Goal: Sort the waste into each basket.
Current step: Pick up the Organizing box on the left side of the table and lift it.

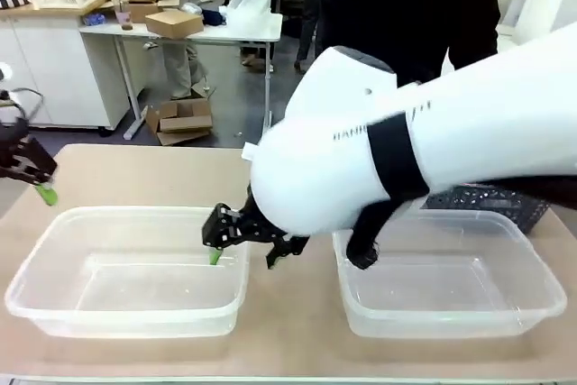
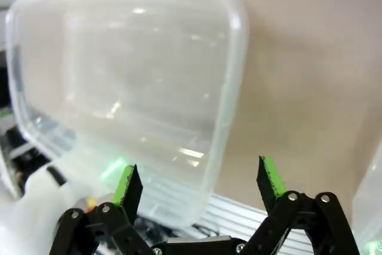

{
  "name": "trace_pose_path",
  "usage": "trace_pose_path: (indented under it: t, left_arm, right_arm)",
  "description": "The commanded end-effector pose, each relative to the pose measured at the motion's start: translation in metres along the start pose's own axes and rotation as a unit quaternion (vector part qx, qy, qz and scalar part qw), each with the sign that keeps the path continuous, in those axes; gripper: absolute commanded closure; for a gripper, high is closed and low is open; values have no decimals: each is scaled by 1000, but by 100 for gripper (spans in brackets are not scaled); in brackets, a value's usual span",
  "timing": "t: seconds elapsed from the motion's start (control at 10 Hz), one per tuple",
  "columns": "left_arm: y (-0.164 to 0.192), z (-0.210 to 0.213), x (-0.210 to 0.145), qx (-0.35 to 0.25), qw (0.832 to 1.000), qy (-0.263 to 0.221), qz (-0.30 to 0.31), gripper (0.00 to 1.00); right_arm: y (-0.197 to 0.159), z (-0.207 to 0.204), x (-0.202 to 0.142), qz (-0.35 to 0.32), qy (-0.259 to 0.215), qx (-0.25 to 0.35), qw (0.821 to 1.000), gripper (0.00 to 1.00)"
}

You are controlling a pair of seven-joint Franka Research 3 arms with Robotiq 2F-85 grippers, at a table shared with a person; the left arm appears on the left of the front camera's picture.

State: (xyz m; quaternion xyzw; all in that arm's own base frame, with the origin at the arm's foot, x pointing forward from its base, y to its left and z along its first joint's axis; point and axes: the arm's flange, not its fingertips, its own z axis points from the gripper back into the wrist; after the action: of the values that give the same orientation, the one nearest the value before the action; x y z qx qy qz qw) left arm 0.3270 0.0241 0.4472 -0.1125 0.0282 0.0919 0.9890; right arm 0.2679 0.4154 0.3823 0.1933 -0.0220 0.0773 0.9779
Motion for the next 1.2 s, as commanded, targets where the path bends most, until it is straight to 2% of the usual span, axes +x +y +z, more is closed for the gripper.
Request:
trace_pose_path:
  t: [0.0,0.1,0.2,0.4,0.5,0.7,0.9,1.1]
  left_arm:
    - [22,-121,-45,-20,999,-1,-27,0]
    - [21,-136,-41,-54,997,43,-44,0]
    - [5,-24,19,-2,1000,8,-8,0]
    - [5,-24,19,-2,1000,8,-8,0]
    - [5,-48,35,-13,999,23,-18,0]
    - [2,-77,27,21,998,36,-51,0]
    - [10,-90,12,68,996,47,-42,0]
    - [10,-103,8,76,994,61,-42,0]
  right_arm:
    - [24,-5,16,-37,-12,-49,998,0]
    - [22,-8,16,-43,-19,-68,997,0]
    - [-2,-4,4,-13,-7,-25,1000,0]
    - [-2,-4,4,-13,-7,-25,1000,0]
    - [-2,-4,8,-25,-13,-43,999,0]
    - [-1,-21,24,-59,1,-55,997,0]
    - [7,-33,36,-72,24,-83,994,0]
    - [14,-34,41,-75,22,-100,992,0]
